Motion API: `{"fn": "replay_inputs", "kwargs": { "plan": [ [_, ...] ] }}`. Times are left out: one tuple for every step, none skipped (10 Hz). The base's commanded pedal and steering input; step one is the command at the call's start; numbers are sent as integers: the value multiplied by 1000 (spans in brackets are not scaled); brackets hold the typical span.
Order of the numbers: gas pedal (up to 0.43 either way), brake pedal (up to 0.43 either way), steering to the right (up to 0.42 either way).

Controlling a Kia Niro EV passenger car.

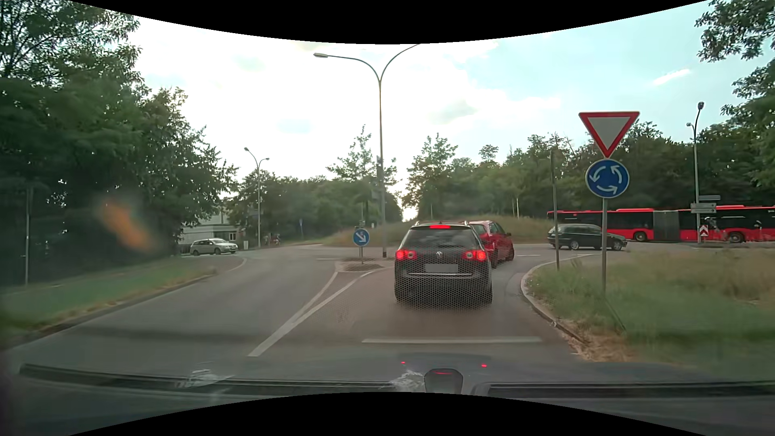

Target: Follow the waypoints while adhering to traffic rules and regulations

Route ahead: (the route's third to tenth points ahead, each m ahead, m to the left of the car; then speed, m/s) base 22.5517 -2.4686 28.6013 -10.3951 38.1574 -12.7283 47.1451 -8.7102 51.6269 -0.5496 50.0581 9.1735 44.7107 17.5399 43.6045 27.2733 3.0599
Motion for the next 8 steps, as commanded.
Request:
{"fn": "replay_inputs", "kwargs": {
  "plan": [
    [0,293,23],
    [0,293,23],
    [0,287,23],
    [0,274,23],
    [0,244,23],
    [0,232,23],
    [0,220,23],
    [0,213,23]
  ]
}}
